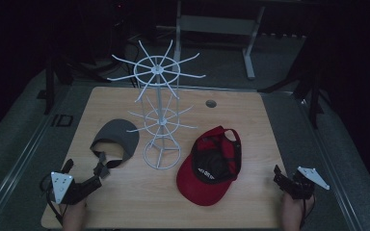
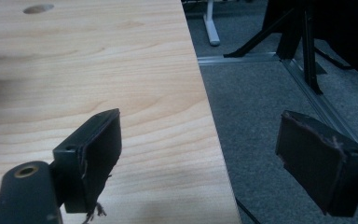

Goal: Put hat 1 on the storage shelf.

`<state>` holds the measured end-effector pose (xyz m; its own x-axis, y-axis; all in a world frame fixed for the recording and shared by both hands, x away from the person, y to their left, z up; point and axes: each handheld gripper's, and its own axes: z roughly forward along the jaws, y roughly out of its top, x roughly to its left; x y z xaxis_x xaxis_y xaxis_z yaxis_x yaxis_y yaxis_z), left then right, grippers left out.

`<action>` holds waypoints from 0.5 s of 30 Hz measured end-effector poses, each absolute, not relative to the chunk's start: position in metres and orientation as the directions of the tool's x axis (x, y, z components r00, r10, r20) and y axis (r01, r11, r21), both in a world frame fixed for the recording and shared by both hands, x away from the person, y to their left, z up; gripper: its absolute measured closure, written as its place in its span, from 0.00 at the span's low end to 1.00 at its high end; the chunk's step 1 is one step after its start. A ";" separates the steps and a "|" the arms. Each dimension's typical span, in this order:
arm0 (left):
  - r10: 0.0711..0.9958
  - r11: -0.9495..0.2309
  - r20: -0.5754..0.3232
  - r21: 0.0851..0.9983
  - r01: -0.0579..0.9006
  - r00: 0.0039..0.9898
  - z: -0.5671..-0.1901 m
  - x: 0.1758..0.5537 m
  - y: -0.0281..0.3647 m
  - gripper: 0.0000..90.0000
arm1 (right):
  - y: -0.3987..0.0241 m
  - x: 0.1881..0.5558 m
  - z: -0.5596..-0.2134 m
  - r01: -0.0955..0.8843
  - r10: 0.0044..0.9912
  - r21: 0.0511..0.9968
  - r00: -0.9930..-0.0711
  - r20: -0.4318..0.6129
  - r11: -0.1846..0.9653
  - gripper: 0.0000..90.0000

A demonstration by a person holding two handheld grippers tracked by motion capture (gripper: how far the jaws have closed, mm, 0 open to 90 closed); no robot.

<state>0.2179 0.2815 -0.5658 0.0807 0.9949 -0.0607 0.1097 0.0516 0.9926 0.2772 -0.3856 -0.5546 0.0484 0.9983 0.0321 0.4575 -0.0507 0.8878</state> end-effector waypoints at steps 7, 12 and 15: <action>0.994 0.056 -0.066 0.992 0.109 0.084 -0.566 0.218 0.282 0.03 | -0.386 0.278 -0.555 0.470 0.998 0.881 0.042 0.035 -0.051 0.16; 0.994 0.059 -0.069 0.992 0.110 0.086 -0.566 0.218 0.282 0.03 | -0.386 0.279 -0.554 0.485 0.998 0.873 0.026 0.049 -0.056 0.16; 0.994 0.058 -0.068 0.992 0.109 0.086 -0.566 0.218 0.281 0.03 | -0.386 0.278 -0.550 0.490 0.998 0.870 0.018 0.056 -0.058 0.16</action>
